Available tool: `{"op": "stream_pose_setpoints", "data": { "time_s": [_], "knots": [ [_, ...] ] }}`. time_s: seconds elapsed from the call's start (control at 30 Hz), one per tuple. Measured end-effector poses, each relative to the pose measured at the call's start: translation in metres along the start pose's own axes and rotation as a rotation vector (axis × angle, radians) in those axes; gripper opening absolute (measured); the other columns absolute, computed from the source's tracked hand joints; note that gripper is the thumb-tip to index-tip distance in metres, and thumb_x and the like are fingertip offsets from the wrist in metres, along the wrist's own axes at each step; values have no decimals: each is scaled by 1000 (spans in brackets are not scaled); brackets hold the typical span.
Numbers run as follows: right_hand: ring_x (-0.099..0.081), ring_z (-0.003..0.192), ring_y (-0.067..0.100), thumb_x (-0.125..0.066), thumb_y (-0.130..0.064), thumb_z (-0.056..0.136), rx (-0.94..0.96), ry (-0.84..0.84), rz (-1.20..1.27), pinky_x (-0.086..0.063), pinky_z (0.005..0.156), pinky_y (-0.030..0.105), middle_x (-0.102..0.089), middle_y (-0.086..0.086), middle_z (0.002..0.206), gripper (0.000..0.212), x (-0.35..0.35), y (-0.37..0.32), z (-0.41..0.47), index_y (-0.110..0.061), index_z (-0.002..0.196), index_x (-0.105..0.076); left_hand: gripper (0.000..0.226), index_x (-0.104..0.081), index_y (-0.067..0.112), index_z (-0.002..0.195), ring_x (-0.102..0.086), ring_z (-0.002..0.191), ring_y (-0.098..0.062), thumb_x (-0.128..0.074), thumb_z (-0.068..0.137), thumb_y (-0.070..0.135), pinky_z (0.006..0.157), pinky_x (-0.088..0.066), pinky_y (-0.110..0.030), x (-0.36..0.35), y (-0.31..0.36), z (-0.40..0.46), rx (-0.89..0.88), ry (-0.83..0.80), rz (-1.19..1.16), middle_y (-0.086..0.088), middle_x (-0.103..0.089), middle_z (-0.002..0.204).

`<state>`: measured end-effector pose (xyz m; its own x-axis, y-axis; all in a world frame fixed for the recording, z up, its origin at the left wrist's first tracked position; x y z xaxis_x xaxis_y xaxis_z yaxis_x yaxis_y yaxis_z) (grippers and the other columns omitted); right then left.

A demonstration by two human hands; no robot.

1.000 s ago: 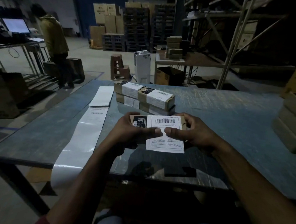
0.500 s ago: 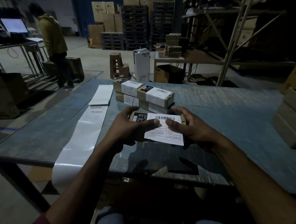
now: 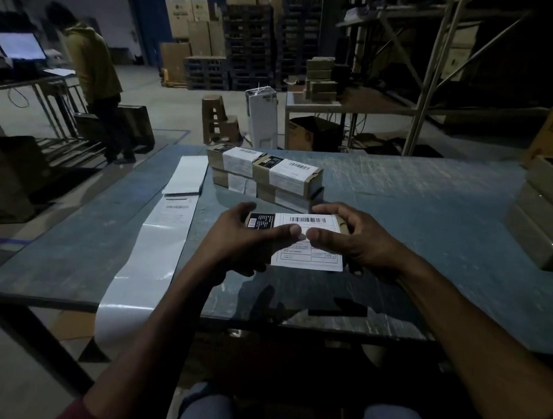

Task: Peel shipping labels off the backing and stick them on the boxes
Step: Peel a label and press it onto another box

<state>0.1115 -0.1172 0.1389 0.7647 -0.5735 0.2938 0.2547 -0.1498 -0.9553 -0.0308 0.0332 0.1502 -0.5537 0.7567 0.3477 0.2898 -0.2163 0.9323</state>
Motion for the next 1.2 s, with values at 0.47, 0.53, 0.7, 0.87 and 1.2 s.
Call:
{"op": "stream_pose_setpoints", "data": {
  "time_s": [0.47, 0.53, 0.7, 0.87, 1.2],
  "knots": [
    [-76, 82, 21, -93, -19, 63, -30, -56, 71, -60, 52, 34, -79, 2, 106, 75, -3, 13, 0, -17, 133, -64, 120, -21, 17, 163, -70, 53, -22, -95, 71, 35, 42, -46, -27, -2, -10, 9, 18, -76, 109, 0, -66, 102],
    [-77, 87, 23, -94, -16, 60, -28, -61, 75, -60, 54, 34, -79, 3, 111, 83, -2, 15, -1, -20, 136, -63, 124, -17, 18, 164, -70, 54, -22, -96, 70, 29, 43, -47, -28, -2, -11, 9, 33, -93, 97, -1, -66, 103],
    [-70, 113, 26, -99, -14, 51, 37, -74, -5, -66, 79, 52, -62, 1, 138, 104, 1, 5, -2, -32, 144, -55, 127, -19, 22, 162, -74, 66, -28, -99, 63, 16, 56, -56, -35, -5, -17, 7, 36, -133, 73, 3, -65, 101],
    [-71, 82, 17, -97, -28, 57, 10, 9, 138, -57, 59, 33, -69, 7, 119, 94, 1, -5, 1, -28, 141, -56, 133, -17, 37, 163, -77, 68, -31, -99, 59, 29, 54, -60, -36, 3, -9, -1, -41, 2, -170, -9, -69, 113],
    [-71, 94, 23, -97, -18, 55, -14, 31, 110, -61, 66, 32, -69, 12, 124, 102, 5, 3, 4, -27, 145, -52, 102, -51, 32, 146, -77, 70, -18, -101, 58, 23, 52, -60, -35, 11, -1, -1, -296, 175, -142, 6, -72, 113]
  ]
}}
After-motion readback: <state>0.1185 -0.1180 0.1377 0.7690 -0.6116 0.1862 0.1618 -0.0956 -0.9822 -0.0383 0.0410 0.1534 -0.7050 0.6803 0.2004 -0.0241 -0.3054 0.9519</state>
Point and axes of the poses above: each hand's wrist, its own z-axis towards the middle knuckle, its own x-axis out of the back of the hand, y = z × x, the point moved 10 cm from there along z, towards the middle knuckle
